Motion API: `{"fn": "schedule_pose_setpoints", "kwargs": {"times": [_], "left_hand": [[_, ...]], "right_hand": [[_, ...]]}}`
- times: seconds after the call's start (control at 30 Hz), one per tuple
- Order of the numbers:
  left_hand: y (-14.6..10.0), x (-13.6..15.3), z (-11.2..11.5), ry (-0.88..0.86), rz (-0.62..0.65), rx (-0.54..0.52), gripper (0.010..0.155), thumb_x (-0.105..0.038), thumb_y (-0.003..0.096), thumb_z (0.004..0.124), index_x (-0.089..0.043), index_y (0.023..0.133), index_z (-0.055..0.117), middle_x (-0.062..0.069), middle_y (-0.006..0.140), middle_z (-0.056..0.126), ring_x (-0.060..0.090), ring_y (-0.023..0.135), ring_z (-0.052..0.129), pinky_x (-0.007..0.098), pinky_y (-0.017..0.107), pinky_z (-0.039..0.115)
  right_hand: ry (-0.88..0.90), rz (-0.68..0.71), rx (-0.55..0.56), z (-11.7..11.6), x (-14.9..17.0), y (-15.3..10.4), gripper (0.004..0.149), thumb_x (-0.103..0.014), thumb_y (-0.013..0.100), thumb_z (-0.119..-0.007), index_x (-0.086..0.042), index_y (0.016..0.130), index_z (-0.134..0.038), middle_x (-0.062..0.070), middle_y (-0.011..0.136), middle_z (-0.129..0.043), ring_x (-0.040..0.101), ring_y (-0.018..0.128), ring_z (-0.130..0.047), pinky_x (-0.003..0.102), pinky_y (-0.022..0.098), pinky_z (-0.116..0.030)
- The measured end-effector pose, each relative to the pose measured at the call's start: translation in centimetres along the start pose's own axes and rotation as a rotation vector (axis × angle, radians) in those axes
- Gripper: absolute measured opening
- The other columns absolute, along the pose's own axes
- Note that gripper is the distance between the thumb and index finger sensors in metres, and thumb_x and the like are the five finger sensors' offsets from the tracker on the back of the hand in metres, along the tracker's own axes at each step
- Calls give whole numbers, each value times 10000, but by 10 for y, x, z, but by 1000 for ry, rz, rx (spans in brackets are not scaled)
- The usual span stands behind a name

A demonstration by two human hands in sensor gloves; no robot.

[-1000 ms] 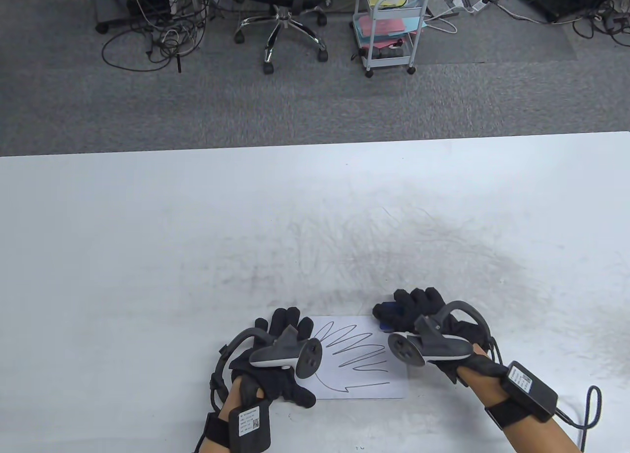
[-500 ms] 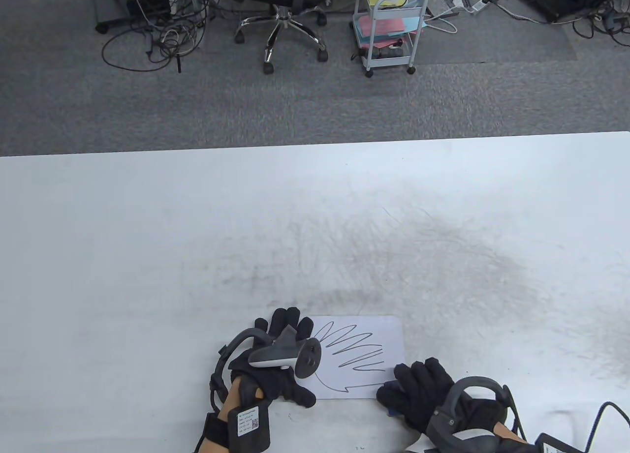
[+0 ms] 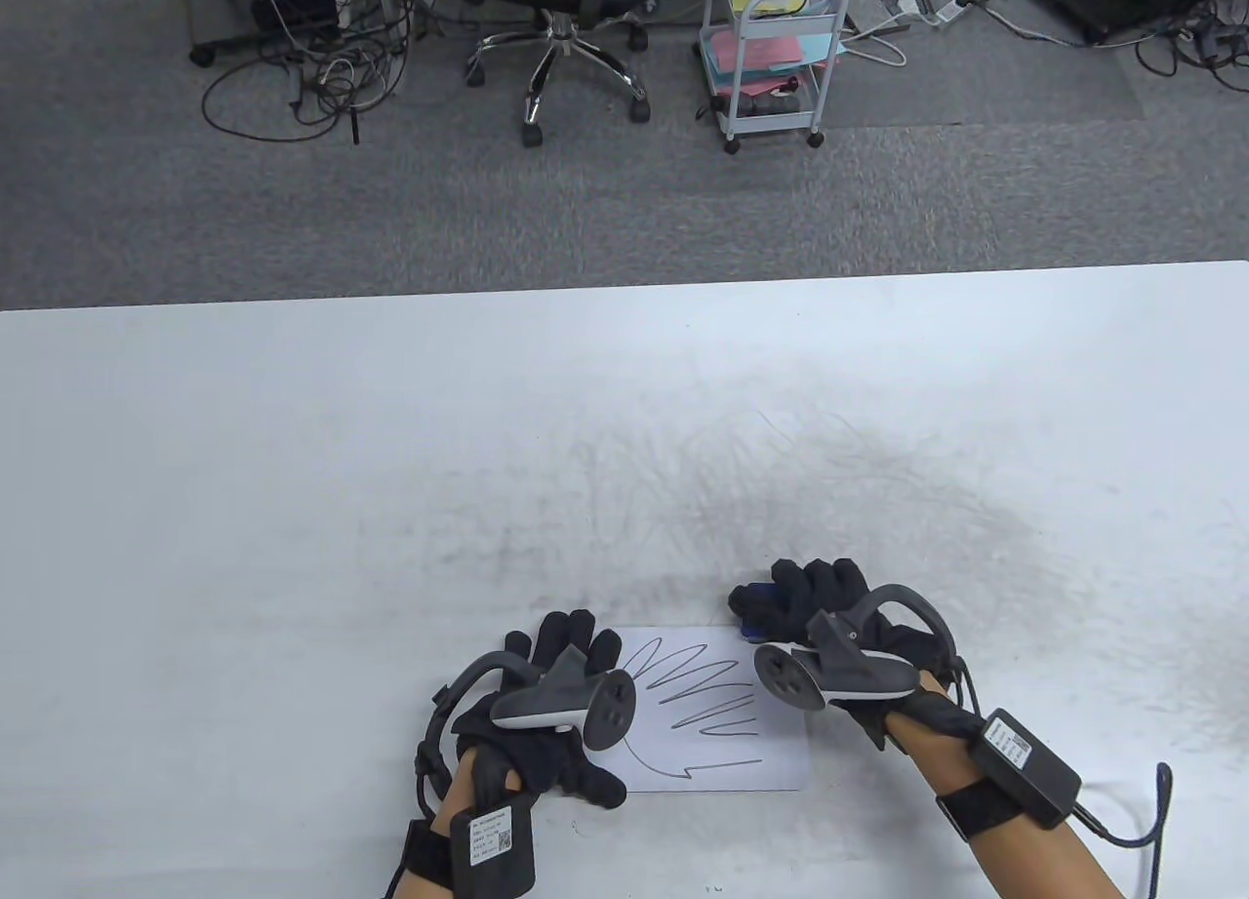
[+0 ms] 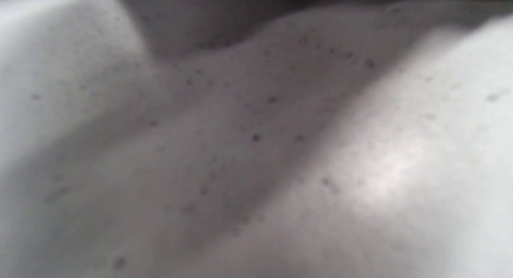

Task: Wipe the whiteboard with a whiteboard eraser

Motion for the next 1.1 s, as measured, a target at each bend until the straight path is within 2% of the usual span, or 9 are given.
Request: {"fn": "schedule_pose_setpoints", "kwargs": {"times": [0.2, 0.33, 0.47, 0.53, 0.7, 0.8, 0.9, 0.97, 1.1], "left_hand": [[0, 0, 0, 1, -2, 1, 1319, -813, 222, 591, -73, 1057, -114, 309, 1079, -144, 554, 1002, -21, 712, 727, 220], [0, 0, 0, 2, -2, 0, 1319, -812, 224, 591, -70, 1057, -112, 312, 1079, -141, 555, 1002, -19, 712, 729, 221], [0, 0, 0, 2, 3, 0, 1320, -811, 226, 594, -67, 1058, -111, 315, 1079, -140, 560, 1000, -18, 715, 727, 222], [0, 0, 0, 3, 3, 0, 1320, -812, 228, 594, -67, 1058, -112, 316, 1079, -140, 559, 1000, -19, 716, 726, 222], [0, 0, 0, 1, 4, 1, 1319, -813, 229, 591, -66, 1057, -113, 317, 1077, -142, 560, 998, -21, 715, 725, 221], [0, 0, 0, 1, 3, 1, 1319, -812, 228, 590, -67, 1057, -115, 316, 1077, -143, 559, 998, -21, 714, 725, 220], [0, 0, 0, -1, 2, 0, 1319, -813, 227, 589, -69, 1056, -116, 313, 1077, -145, 557, 998, -24, 714, 725, 218], [0, 0, 0, -1, 2, 1, 1318, -813, 227, 590, -71, 1056, -116, 312, 1077, -145, 557, 998, -25, 713, 725, 217], [0, 0, 0, 0, 1, 2, 1317, -813, 227, 589, -72, 1055, -117, 310, 1077, -147, 556, 999, -25, 713, 726, 216]], "right_hand": [[-84, 200, 16, 6, -59, -71, 595, -444, 626, -616, -259, 1170, -461, 263, 1191, -623, 469, 974, -765, 674, 732, -656], [-173, 288, 22, 11, -84, -100, 600, -474, 619, -610, -273, 1168, -475, 242, 1183, -657, 441, 960, -803, 652, 724, -693], [-114, 242, -16, 11, -75, -86, 591, -457, 626, -610, -288, 1172, -460, 243, 1208, -611, 454, 1001, -753, 680, 745, -640], [-61, 175, -45, 10, -60, -67, 594, -439, 634, -609, -286, 1180, -432, 242, 1228, -574, 468, 1033, -707, 698, 768, -592], [55, -35, -114, 6, -5, 6, 584, -423, 642, -607, -313, 1178, -403, 221, 1259, -510, 471, 1077, -639, 716, 791, -533], [64, -44, -106, 5, 8, 26, 582, -426, 633, -606, -308, 1170, -414, 216, 1239, -557, 464, 1061, -676, 709, 782, -550], [13, -21, -64, 4, 1, 19, 584, -424, 632, -614, -292, 1169, -428, 228, 1222, -577, 472, 1034, -701, 701, 772, -572], [-56, 42, -5, 6, -13, 3, 589, -433, 623, -623, -279, 1165, -453, 237, 1211, -603, 465, 1006, -740, 691, 753, -610], [-84, 170, 4, 8, -52, -47, 594, -437, 621, -628, -271, 1166, -460, 252, 1204, -606, 473, 994, -745, 691, 748, -616]]}}
Point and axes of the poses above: the tracker on the back of each hand, its own x axis roughly to the little-finger side, its own y axis roughly from the wrist to the fingertips, z = x × y, the point moved 2 cm from there along y, roughly from the wrist to the fingertips
